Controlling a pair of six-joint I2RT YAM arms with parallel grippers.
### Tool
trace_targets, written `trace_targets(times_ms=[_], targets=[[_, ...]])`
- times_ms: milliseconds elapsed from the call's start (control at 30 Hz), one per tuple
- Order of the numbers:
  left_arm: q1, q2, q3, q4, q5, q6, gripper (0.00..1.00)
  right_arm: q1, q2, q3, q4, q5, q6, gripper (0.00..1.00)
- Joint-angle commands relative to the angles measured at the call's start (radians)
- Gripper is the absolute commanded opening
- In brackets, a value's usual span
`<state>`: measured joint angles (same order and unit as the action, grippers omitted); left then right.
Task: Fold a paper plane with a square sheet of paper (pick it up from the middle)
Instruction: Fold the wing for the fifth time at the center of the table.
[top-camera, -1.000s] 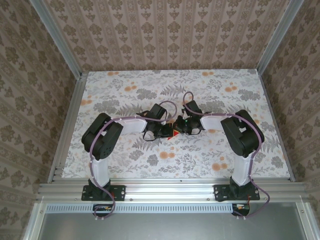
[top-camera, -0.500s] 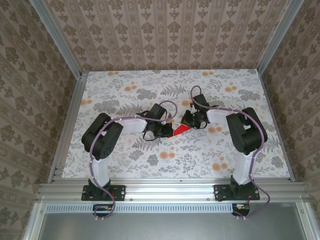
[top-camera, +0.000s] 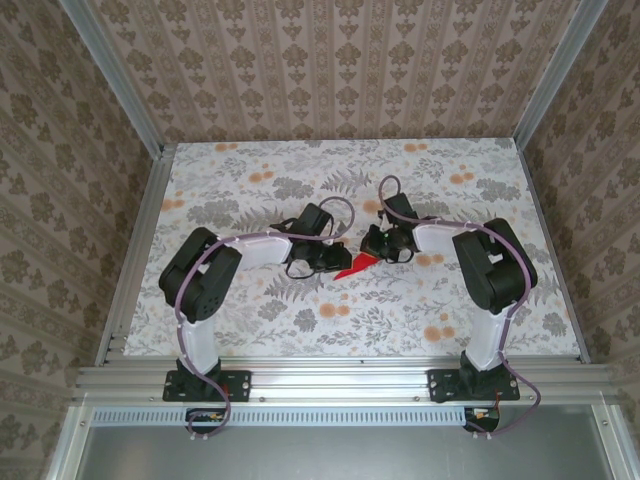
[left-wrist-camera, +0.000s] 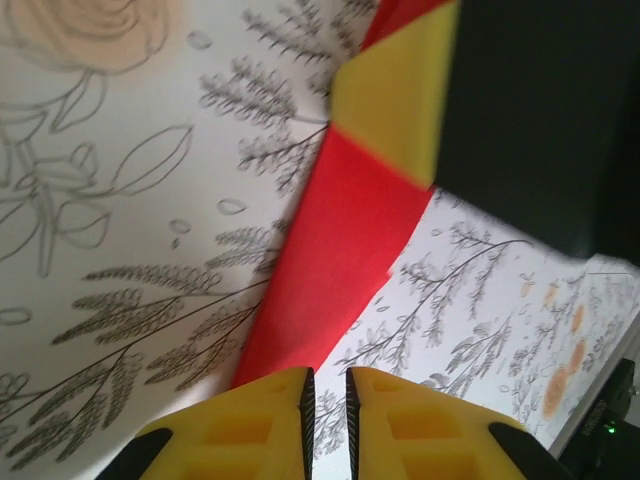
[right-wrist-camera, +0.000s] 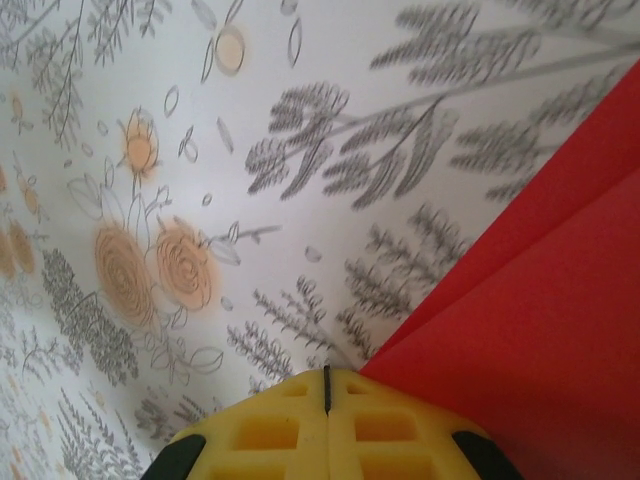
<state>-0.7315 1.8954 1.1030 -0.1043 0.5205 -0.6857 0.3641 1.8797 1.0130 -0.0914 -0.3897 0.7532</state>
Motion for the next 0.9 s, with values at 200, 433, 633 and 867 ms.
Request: trace_targets(times_ms=[200, 433, 633, 867], targets=[[-0.01, 0.071, 0.064, 0.02, 0.014, -0.028, 0.14, 0.022, -0.01, -0.021, -0.027, -0.008, 0.031, 0.06], [-0.02, 0.093, 0.057, -0.113, -0.049, 0.024, 0.06, 0.021, -0.03, 0.002, -0.034, -0.015, 0.026, 0.06], [-0.021, 0.111, 0.051, -0.146, -0.081, 0.034, 0.0, 0.031, -0.083, 0.001, -0.026, -0.046, 0.046, 0.06], [-0.023, 0.121, 0.045, -0.128, -0.088, 0.025, 0.0, 0.067, -0.067, -0.044, 0.008, -0.032, 0.133, 0.06]])
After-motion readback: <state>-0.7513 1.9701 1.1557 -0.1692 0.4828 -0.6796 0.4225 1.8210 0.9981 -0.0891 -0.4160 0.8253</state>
